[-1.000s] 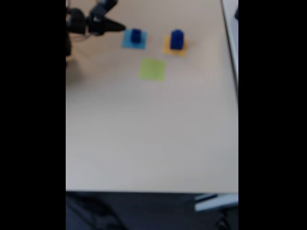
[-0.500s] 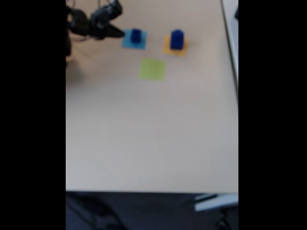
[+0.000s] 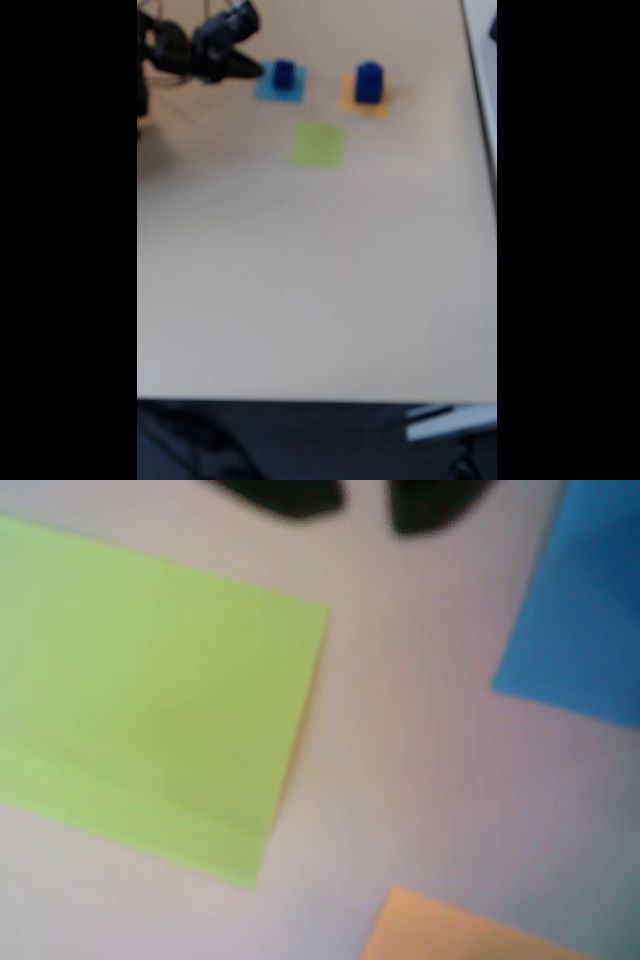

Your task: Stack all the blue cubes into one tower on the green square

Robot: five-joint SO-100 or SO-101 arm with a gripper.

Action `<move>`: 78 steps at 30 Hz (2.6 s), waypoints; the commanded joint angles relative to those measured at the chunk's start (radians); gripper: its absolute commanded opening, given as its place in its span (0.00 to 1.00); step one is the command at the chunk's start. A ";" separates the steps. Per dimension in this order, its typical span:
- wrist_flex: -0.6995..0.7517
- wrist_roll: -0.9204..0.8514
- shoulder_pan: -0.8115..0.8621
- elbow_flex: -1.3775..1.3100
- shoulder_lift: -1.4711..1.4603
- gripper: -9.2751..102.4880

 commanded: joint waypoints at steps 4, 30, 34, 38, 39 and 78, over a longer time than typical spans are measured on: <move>-0.044 -0.029 0.003 -0.190 -0.164 0.08; -0.146 -0.201 -0.008 -0.459 -0.500 0.08; -0.143 -0.233 -0.002 -0.535 -0.568 0.08; -0.141 -0.253 -0.005 -0.575 -0.601 0.08; -0.141 -0.253 -0.005 -0.577 -0.604 0.08; -0.052 -0.252 -0.037 -0.632 -0.644 0.20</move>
